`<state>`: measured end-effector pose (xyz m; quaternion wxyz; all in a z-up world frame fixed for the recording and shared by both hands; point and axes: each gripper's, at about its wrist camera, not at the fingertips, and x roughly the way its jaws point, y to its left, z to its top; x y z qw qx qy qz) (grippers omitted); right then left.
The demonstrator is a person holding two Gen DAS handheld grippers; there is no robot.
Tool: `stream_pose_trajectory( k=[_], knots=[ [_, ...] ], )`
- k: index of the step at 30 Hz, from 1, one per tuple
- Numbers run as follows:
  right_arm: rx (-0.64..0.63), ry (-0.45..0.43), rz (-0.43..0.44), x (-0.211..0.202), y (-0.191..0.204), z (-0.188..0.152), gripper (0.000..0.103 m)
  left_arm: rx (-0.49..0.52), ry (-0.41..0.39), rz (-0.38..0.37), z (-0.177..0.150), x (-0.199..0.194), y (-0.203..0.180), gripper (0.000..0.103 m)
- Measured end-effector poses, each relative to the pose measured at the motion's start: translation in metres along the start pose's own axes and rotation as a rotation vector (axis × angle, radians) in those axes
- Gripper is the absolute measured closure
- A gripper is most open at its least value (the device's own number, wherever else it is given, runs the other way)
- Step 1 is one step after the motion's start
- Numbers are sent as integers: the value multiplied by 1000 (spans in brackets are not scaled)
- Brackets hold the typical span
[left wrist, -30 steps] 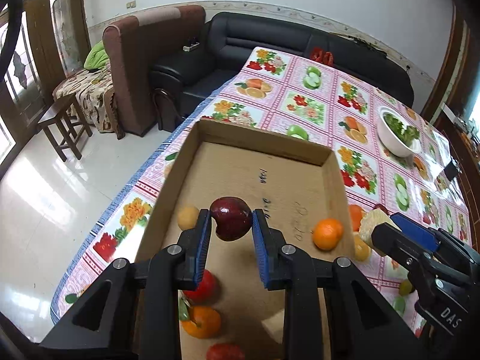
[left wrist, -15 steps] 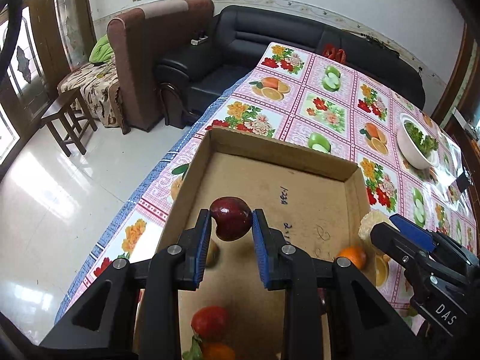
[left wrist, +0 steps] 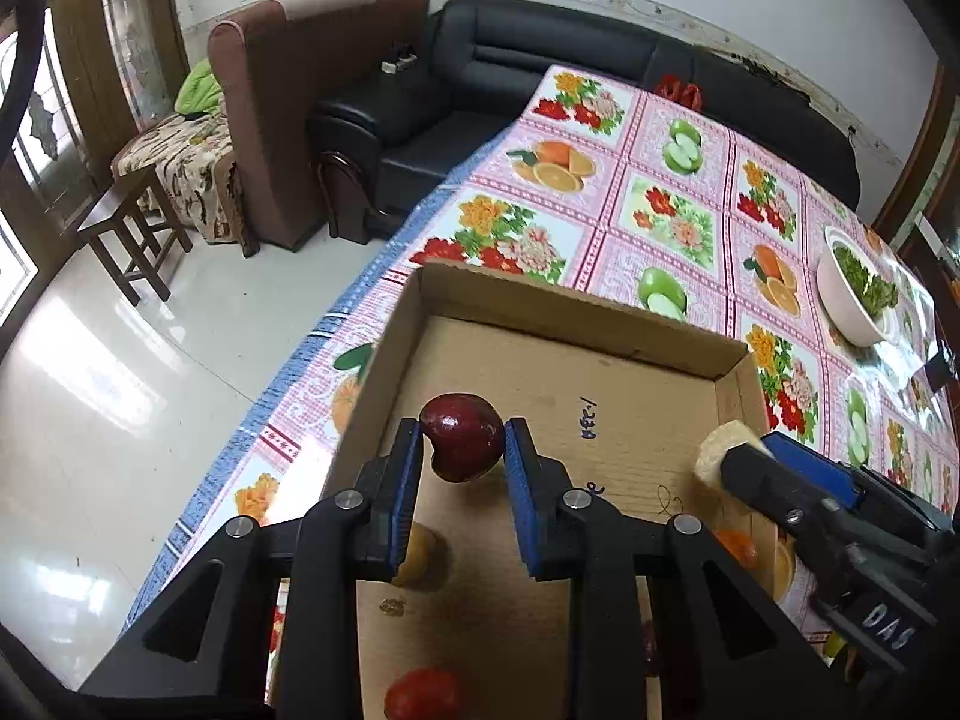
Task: Organize fruits
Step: 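Carry the plum and cheese cube into the tray and open both tools, then withdraw both tools from the tray back over the table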
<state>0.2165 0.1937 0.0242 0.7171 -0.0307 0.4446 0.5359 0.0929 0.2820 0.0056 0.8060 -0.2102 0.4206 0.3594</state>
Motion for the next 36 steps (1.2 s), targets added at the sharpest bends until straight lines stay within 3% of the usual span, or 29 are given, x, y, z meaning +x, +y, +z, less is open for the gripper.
stream_pose_trajectory(
  k=[9, 17, 20, 23, 24, 28, 33, 36],
  knots=[
    [-87, 82, -92, 37, 10, 1, 63, 10, 121, -15, 1, 37, -10, 77],
    [-112, 114, -112, 51, 10, 1, 61, -10, 129, -32, 1, 39, -6, 77],
    [-112, 112, -107, 50, 11, 1, 60, -46, 115, -76, 2, 32, 1, 75],
    [-65, 108, -70, 43, 4, 1, 57, -90, 60, -107, -1, 14, 11, 68],
    [-48, 102, -56, 40, 2, 2, 57, -106, 43, -122, -4, 5, 14, 61],
    [51, 53, 2, 17, -10, 2, 44, -166, 1, -212, -18, -26, 20, 61],
    [279, -12, 70, -16, -35, -3, 38, -193, -36, -306, -36, -61, 10, 57],
    [416, -52, 69, -37, -50, -11, 35, -173, -34, -335, -40, -71, 1, 57]
  ],
)
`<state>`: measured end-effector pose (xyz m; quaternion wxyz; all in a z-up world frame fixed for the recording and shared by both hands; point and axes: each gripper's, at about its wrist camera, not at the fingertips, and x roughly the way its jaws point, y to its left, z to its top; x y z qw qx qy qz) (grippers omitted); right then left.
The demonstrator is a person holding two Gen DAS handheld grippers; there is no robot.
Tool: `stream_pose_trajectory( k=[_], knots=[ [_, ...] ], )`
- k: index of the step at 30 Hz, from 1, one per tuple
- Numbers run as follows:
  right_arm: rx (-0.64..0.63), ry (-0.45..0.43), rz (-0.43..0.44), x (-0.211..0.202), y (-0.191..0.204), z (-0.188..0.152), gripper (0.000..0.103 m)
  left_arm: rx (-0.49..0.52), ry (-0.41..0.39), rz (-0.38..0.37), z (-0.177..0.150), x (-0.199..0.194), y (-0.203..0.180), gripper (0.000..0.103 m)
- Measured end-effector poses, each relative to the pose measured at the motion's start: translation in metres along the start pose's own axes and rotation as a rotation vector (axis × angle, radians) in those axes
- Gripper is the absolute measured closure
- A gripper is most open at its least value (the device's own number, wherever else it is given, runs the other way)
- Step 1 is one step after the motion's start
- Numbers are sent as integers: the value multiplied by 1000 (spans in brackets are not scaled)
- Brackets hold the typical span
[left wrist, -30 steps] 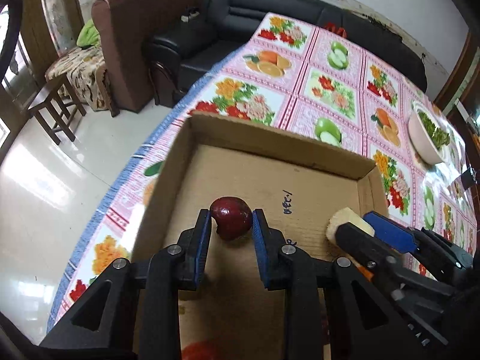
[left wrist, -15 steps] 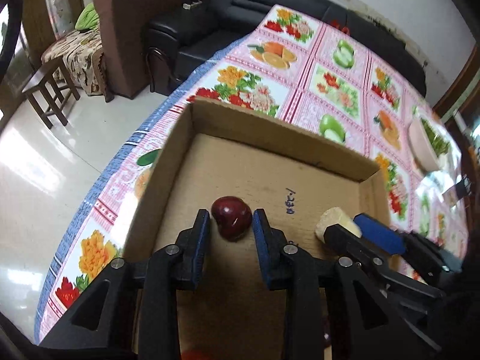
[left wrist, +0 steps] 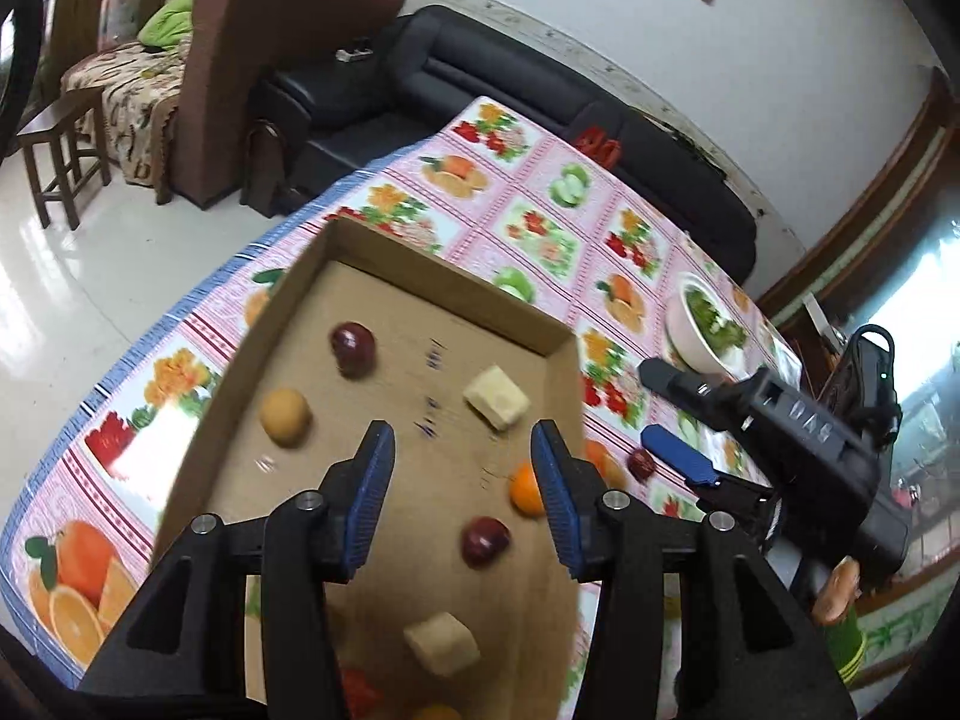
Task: Organize fruits
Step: 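Withdraw both tools from the tray back over the table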
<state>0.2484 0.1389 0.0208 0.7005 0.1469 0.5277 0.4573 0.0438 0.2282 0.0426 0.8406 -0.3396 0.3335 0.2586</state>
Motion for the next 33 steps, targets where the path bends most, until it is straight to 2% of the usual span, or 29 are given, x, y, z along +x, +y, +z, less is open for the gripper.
stream_pose_trajectory(
  k=[3, 7, 19, 33],
  knots=[
    [92, -42, 20, -27, -13, -1, 32, 24, 6, -14, -6, -5, -10, 57],
    [99, -83, 5, -55, -20, -6, 29, 41, 27, -29, -17, -7, -20, 57],
    [127, -152, 4, -122, -65, -35, 29, 128, 66, -62, -55, -18, -60, 57],
    [88, -179, -172, -186, -149, -97, 28, 253, 138, -85, -99, -5, -112, 57]
  ],
)
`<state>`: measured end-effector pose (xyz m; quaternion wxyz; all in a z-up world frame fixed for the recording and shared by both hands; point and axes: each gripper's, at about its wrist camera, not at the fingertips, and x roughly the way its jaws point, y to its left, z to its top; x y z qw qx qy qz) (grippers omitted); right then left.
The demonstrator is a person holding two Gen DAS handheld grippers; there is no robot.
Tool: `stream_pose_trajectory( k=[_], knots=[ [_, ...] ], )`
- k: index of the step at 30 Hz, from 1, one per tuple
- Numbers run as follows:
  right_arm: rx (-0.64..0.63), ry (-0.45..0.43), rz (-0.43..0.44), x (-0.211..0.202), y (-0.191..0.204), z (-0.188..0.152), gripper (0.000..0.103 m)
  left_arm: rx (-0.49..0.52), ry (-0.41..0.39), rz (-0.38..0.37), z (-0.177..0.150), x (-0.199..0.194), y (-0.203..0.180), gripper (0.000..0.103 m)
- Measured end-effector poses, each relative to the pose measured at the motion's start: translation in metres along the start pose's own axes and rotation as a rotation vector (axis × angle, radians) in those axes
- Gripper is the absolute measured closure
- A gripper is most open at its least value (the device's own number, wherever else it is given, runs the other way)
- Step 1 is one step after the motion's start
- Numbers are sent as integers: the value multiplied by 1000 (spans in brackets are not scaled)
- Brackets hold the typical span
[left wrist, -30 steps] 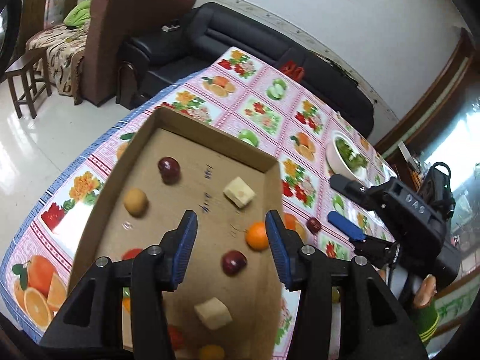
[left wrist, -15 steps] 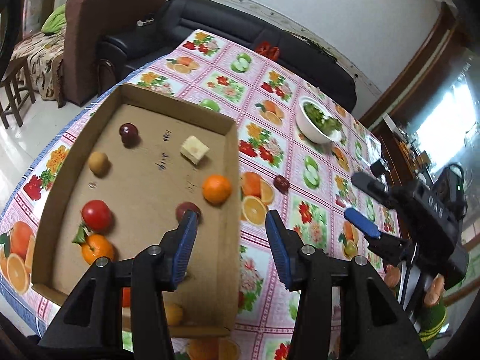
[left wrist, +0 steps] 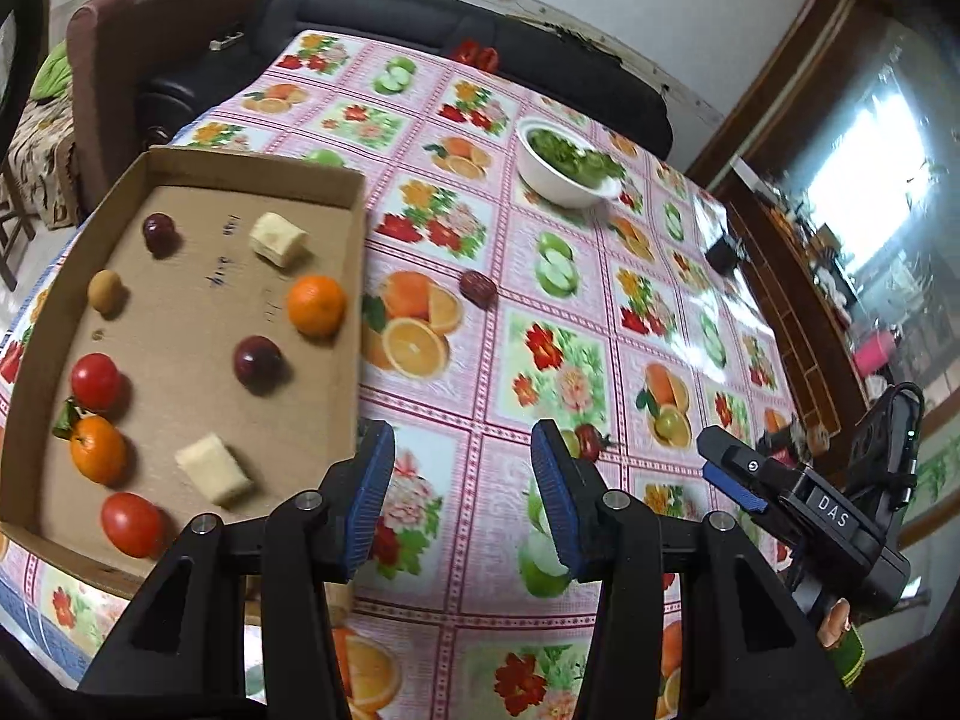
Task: Organize fruits
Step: 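Withdraw both tools from the tray back over the table, then grasp a red date with the left tool while the right tool grasps another red date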
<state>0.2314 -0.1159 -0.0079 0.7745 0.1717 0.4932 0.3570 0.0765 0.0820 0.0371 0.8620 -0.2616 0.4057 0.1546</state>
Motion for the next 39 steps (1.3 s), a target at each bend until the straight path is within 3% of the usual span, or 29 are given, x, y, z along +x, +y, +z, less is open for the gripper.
stream_pose_trajectory(
  k=[6, 11, 15, 18, 20, 21, 31, 38, 39],
  knots=[
    [-1, -14, -16, -9, -17, -3, 28, 22, 18, 15, 0, 11, -13, 57],
    [-26, -23, 11, -10, -7, 4, 28, 35, 18, 32, 7, 14, -19, 57],
    [-141, -47, -5, -9, 10, -2, 29, 35, 21, 47, 17, 22, -18, 57],
    [-232, -14, -38, 5, 19, -13, 42, 22, 34, 50, 28, 33, -17, 57],
    [-262, 24, -46, 18, 22, -18, 61, 15, 41, 54, 36, 42, -17, 58],
    [-268, 35, -48, 23, 21, -19, 63, 11, 46, 57, 40, 47, -17, 58],
    [-313, 119, -83, 67, 21, -17, 64, -24, 130, 115, 74, 117, -24, 58],
    [-380, 104, -100, 73, 30, -11, 64, -38, 183, 166, 82, 161, -25, 58],
    [-394, 99, -107, 74, 33, -10, 65, -31, 163, 174, 83, 162, -26, 58]
  ],
)
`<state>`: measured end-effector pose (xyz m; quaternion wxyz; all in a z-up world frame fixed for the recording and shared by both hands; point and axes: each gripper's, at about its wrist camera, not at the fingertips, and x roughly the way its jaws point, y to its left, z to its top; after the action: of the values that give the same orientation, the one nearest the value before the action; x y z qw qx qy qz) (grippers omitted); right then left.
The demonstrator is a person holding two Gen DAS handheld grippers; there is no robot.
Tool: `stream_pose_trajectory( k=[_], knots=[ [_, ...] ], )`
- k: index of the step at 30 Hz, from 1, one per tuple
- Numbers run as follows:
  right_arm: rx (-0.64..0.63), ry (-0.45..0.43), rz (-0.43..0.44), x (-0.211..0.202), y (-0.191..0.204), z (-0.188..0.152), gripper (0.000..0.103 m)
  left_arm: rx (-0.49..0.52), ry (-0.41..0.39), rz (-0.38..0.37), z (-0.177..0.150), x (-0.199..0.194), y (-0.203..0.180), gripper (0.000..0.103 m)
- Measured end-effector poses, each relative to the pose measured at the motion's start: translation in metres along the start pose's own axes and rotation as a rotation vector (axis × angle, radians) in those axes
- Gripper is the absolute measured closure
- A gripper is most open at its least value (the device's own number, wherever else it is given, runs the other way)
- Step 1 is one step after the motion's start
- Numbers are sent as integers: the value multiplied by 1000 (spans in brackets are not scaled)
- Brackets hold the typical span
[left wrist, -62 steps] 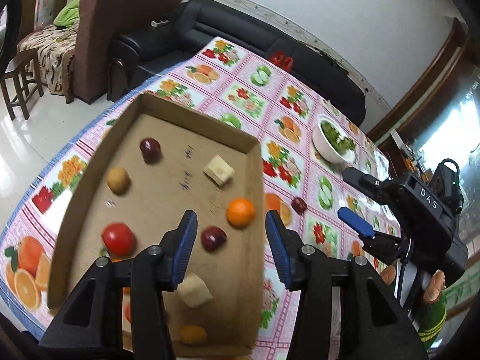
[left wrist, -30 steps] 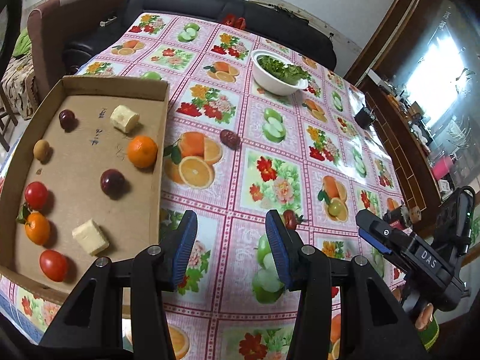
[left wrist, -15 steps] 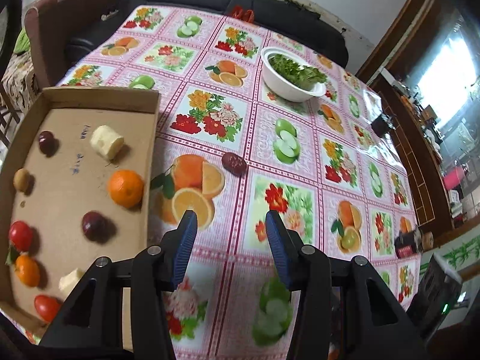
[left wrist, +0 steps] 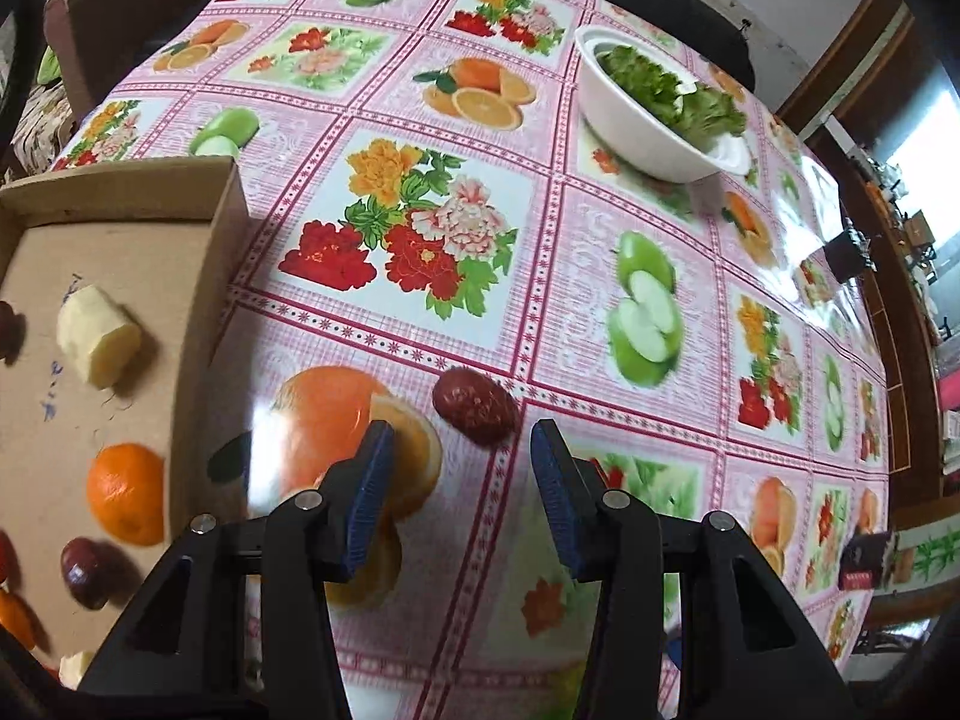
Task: Organize fruits
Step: 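Grasp a red date with the left tool while the right tool grasps another red date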
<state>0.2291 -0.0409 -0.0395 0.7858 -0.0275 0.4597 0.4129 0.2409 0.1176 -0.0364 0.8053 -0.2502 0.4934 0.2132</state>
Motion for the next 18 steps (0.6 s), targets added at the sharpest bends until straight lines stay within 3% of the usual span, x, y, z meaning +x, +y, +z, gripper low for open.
stream_pose_trajectory(
  k=[5, 6, 7, 9, 11, 18],
  knots=[
    [-57, -8, -21, 1, 7, 2, 65, 12, -18, 27, 5, 4, -3, 58],
    [-60, -3, -15, 0, 7, 3, 65, 20, -24, 37, 6, 5, -4, 62],
    [-65, 3, -1, 0, 8, 2, 65, 28, -30, 44, 7, 6, -5, 77],
    [-69, 11, 27, 1, 8, 2, 66, 46, -33, 40, 7, 7, -7, 76],
    [-69, 12, 52, 0, 6, 1, 86, 60, -36, 31, 5, 6, -8, 76],
    [-18, 0, 74, -11, -6, -7, 94, 59, -27, -20, -11, -5, 0, 76]
  ],
)
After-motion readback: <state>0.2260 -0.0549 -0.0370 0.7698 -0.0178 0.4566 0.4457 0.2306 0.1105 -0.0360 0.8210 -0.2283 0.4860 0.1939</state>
